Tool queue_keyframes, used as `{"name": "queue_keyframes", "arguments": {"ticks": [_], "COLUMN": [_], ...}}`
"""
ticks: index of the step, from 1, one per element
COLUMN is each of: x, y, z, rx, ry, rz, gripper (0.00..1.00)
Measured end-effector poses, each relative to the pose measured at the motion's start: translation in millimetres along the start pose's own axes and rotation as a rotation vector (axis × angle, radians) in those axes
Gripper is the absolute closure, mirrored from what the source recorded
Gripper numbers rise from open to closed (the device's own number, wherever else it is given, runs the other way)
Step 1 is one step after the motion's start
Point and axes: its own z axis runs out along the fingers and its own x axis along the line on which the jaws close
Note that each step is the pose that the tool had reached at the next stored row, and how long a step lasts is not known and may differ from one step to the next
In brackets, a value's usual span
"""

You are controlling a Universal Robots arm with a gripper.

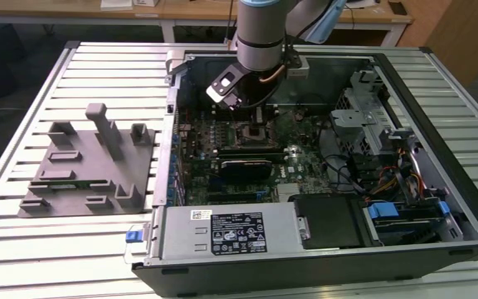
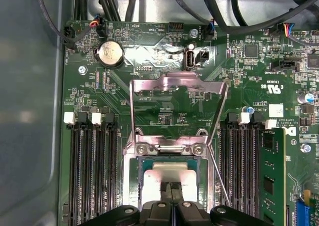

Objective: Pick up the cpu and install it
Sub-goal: 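Place the cpu into insertion slot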

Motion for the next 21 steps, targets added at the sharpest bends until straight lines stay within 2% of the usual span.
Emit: {"name": "queue_keyframes", "arguments": {"ticks": [10, 15, 21], "x": [0.3, -0.3, -1.0], "y": [0.3, 0.4, 1.0], "z": [-0.6, -8.5, -24.6], "rx": [-0.0017, -0.0006, -0.0006], "ry": [0.0023, 0.0008, 0.0007], "rz": [0.0, 0.0, 0.0], "gripper": [0.89, 0.89, 0.89]}}
